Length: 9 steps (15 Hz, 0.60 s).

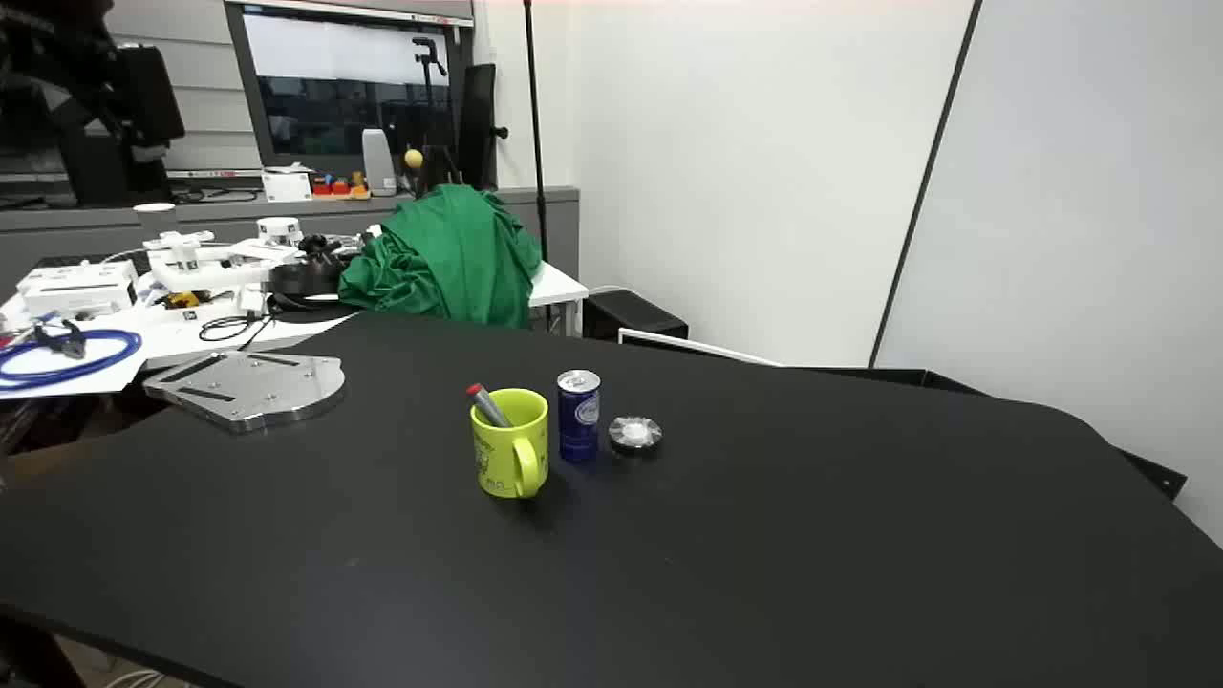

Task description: Put the marker on the table

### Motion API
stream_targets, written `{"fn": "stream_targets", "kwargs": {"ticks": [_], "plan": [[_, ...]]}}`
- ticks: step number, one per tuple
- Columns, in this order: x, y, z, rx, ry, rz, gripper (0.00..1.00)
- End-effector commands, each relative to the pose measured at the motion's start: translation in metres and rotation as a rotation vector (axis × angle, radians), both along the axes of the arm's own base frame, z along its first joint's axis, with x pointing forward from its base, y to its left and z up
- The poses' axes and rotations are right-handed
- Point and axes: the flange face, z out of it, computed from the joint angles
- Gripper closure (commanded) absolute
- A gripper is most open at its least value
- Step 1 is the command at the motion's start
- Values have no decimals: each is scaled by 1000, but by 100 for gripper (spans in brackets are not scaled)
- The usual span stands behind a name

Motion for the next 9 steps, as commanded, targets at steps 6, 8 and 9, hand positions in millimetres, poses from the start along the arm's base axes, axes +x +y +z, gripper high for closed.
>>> {"fn": "stream_targets", "kwargs": {"ticks": [6, 8, 9], "plan": [[0, 0, 1, -1, 1, 0, 0], [8, -2, 4, -22, -39, 3, 0], [13, -3, 6, -40, -62, 3, 0]]}}
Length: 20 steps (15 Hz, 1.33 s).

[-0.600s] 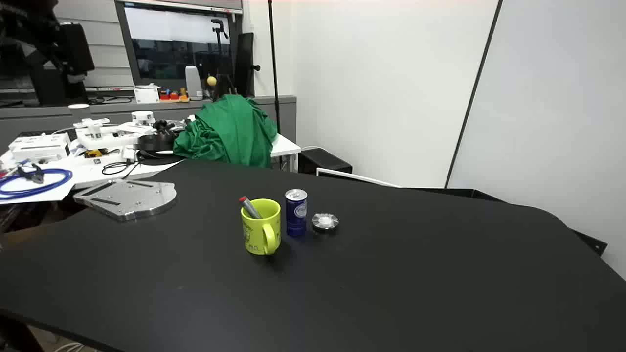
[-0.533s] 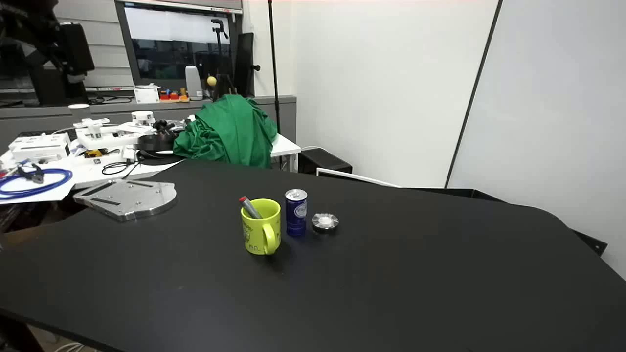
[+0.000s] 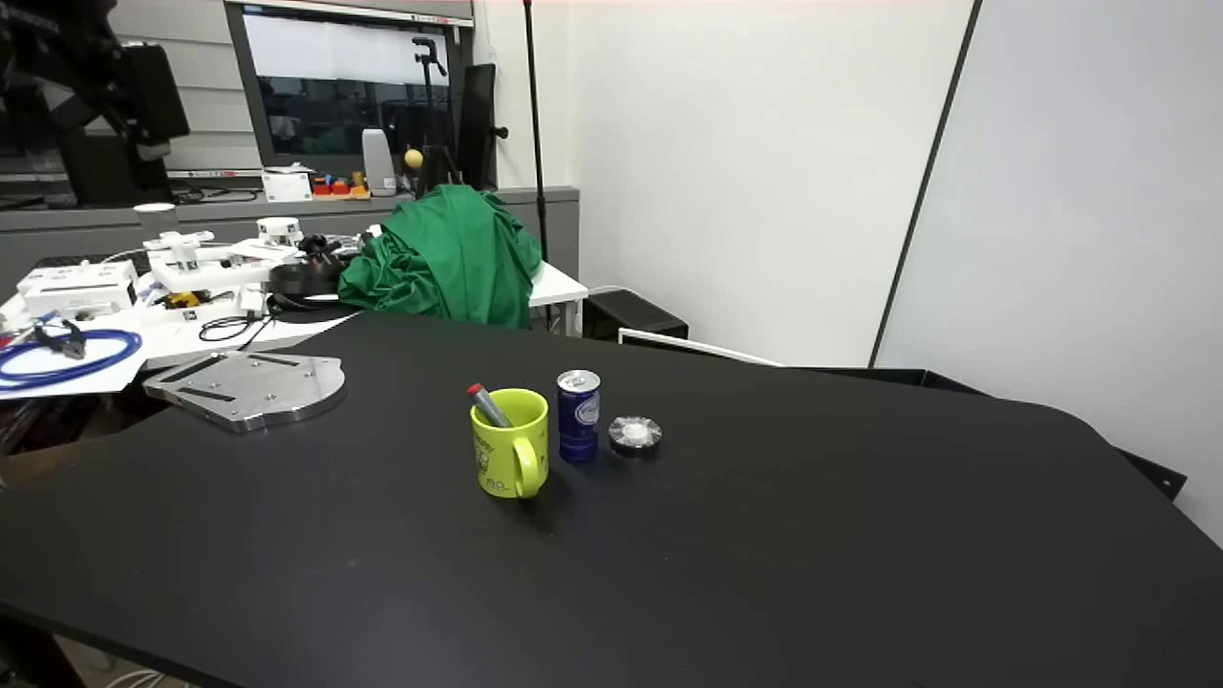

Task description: Put the marker on the table

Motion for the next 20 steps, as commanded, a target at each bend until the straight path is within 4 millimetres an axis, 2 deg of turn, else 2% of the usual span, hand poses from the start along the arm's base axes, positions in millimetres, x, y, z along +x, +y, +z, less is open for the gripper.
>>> {"fn": "stream_targets", "kwargs": {"ticks": [1, 6, 14, 17, 20], "plan": [[15, -3, 6, -49, -70, 2, 0], [46, -18, 4, -188, -190, 18, 0], [103, -50, -16, -508, -260, 28, 0], [117, -51, -30, -596, -266, 45, 0], [132, -47, -52, -565, -260, 43, 0]]}}
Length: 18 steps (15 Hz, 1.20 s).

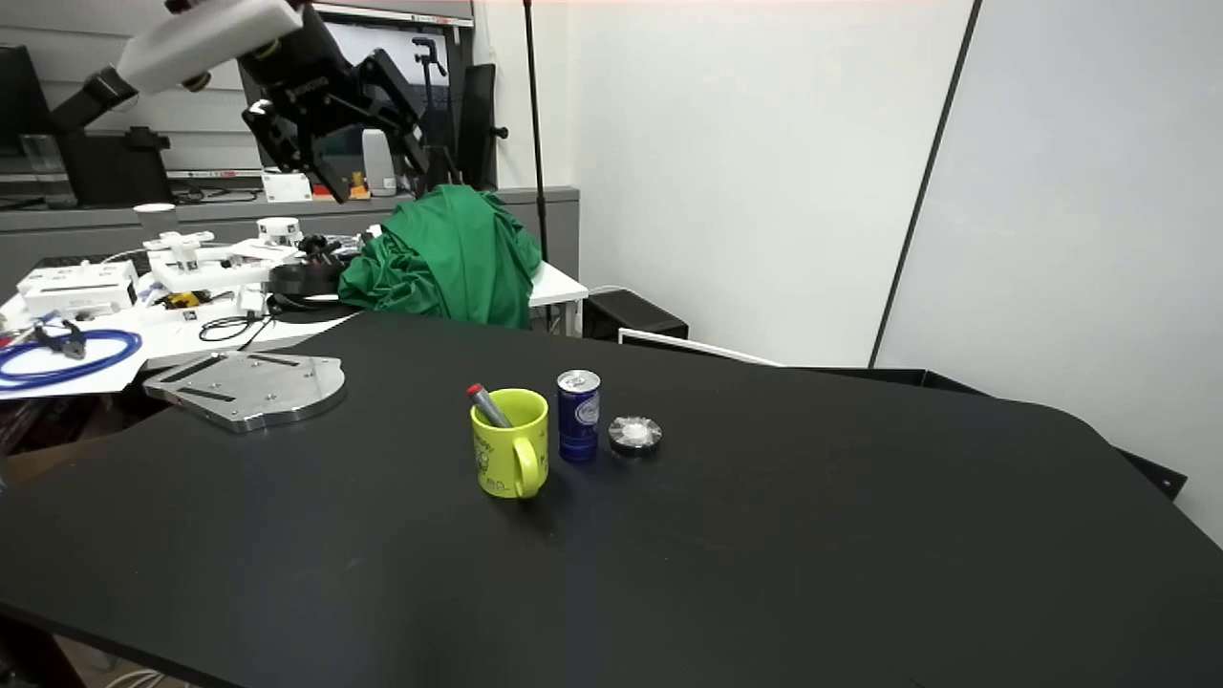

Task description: Put the marker on the table

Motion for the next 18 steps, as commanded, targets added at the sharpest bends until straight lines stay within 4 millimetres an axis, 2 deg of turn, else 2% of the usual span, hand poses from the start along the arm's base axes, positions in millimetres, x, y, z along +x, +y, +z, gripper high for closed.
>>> {"fn": "stream_targets", "kwargs": {"ticks": [1, 7, 15, 18], "plan": [[27, 7, -23, 35, 6, -28, 0], [46, -7, -79, -27, 81, -62, 0], [50, -66, -162, -90, 239, -189, 0], [49, -79, -186, -94, 285, -221, 0]]}}
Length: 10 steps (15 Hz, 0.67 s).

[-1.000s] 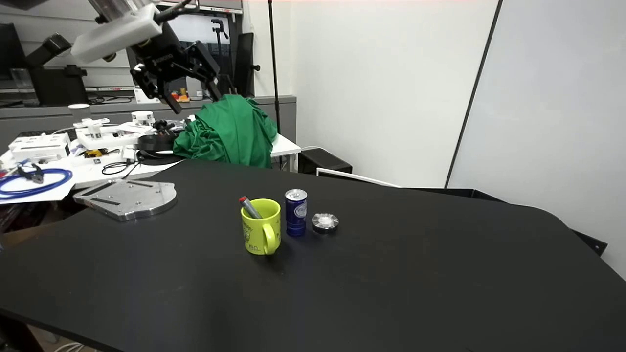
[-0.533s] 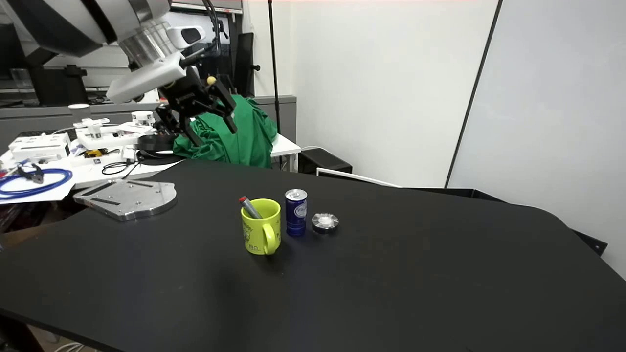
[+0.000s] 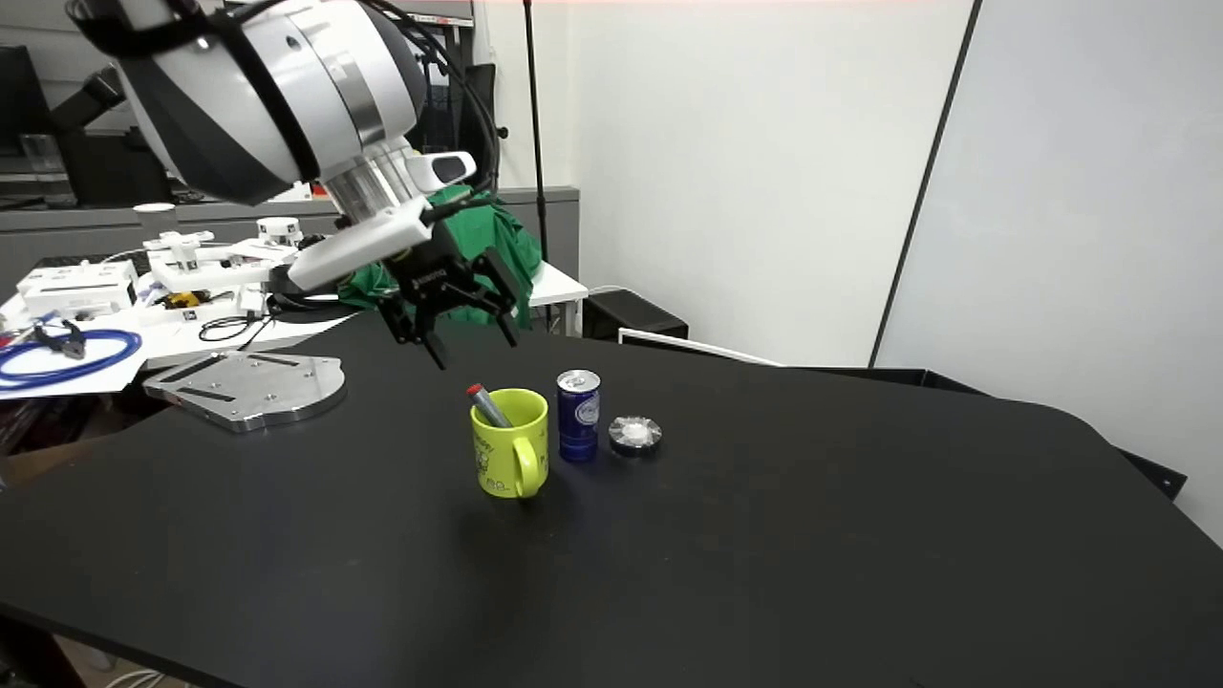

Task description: Put the marker on the table

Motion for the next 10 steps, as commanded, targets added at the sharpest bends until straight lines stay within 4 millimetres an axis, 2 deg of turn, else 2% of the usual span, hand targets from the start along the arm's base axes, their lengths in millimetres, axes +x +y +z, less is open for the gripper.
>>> {"fn": "stream_targets", "kwargs": {"ticks": [1, 5, 10], "plan": [[7, -8, -23, -8, 29, -55, 0], [8, -9, -39, 0, 58, -87, 0], [15, -6, -38, 4, 52, -106, 0]]}}
